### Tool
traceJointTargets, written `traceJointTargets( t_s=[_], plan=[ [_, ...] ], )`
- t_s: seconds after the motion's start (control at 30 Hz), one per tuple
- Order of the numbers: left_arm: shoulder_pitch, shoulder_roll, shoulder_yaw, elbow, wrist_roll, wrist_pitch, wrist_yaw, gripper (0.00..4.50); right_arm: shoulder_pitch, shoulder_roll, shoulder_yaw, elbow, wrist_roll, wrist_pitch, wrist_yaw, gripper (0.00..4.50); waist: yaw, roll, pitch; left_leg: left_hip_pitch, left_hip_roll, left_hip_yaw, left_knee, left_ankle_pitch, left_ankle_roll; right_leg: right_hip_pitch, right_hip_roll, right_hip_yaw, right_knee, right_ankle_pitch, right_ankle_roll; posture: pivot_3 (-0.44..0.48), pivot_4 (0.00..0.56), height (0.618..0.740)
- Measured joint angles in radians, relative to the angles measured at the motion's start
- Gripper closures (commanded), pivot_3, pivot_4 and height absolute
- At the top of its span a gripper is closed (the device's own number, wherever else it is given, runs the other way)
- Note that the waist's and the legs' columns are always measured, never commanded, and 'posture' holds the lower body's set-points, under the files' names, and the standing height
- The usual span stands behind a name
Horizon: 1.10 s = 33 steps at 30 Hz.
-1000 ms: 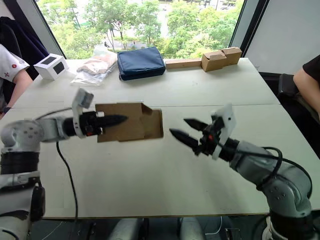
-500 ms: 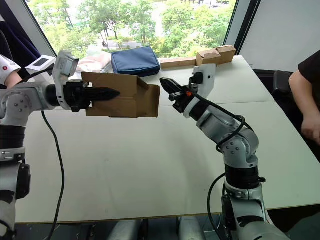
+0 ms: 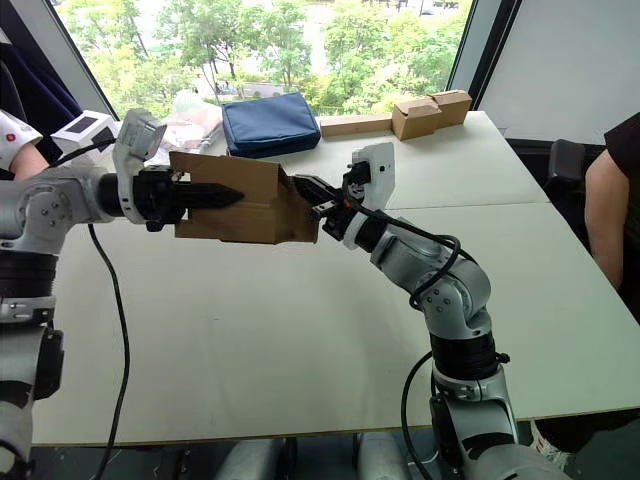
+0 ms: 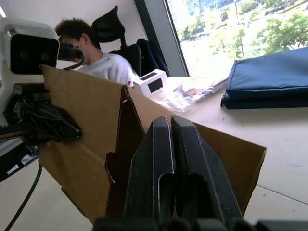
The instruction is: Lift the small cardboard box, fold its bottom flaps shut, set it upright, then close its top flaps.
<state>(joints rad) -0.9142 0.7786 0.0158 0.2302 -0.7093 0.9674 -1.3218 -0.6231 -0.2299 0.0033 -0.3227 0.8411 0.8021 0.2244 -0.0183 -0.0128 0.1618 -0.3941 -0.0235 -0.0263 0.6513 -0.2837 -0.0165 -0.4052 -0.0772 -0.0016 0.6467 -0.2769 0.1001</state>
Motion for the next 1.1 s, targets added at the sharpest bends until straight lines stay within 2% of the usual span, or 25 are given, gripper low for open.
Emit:
traceJointTargets(
  t_s=[0.47, 0.77, 0.9, 1.1],
  plan=[
    [0.011, -0.019, 0.035, -0.032, -0.037, 0.03, -0.013, 4.5, 0.0, 0.088, -0.009, -0.023, 0.018, 0.026, 0.003, 4.43, -0.001, 0.0, 0.0, 0.0, 0.0, 0.0, 0.0, 0.0, 0.0, 0.0, 0.0, 0.0, 0.001, 0.0, 0.0, 0.0, 0.15, 0.74],
    [-0.003, -0.027, 0.037, -0.024, -0.046, 0.036, -0.014, 4.5, 0.022, 0.091, -0.022, -0.047, 0.05, 0.029, 0.004, 4.43, -0.001, 0.0, 0.0, 0.0, 0.0, 0.0, 0.0, 0.0, 0.0, 0.0, 0.0, 0.0, 0.0, 0.0, 0.0, 0.0, 0.15, 0.74],
    [-0.01, -0.035, 0.037, -0.003, -0.043, 0.033, -0.008, 4.5, 0.05, 0.011, -0.046, -0.099, 0.085, 0.059, 0.021, 4.43, 0.002, 0.0, 0.0, 0.0, 0.0, 0.0, 0.0, 0.0, 0.0, 0.0, 0.0, 0.0, 0.0, 0.0, 0.0, 0.0, 0.15, 0.74],
    [-0.022, -0.034, 0.04, 0.011, -0.042, 0.03, 0.005, 4.5, 0.149, -0.222, -0.195, -0.178, 0.228, 0.154, 0.067, 4.43, 0.004, 0.0, 0.0, 0.0, -0.001, 0.0, 0.001, -0.001, 0.001, 0.001, 0.0, 0.0, -0.001, 0.0, 0.0, 0.0, 0.15, 0.74]
  ],
)
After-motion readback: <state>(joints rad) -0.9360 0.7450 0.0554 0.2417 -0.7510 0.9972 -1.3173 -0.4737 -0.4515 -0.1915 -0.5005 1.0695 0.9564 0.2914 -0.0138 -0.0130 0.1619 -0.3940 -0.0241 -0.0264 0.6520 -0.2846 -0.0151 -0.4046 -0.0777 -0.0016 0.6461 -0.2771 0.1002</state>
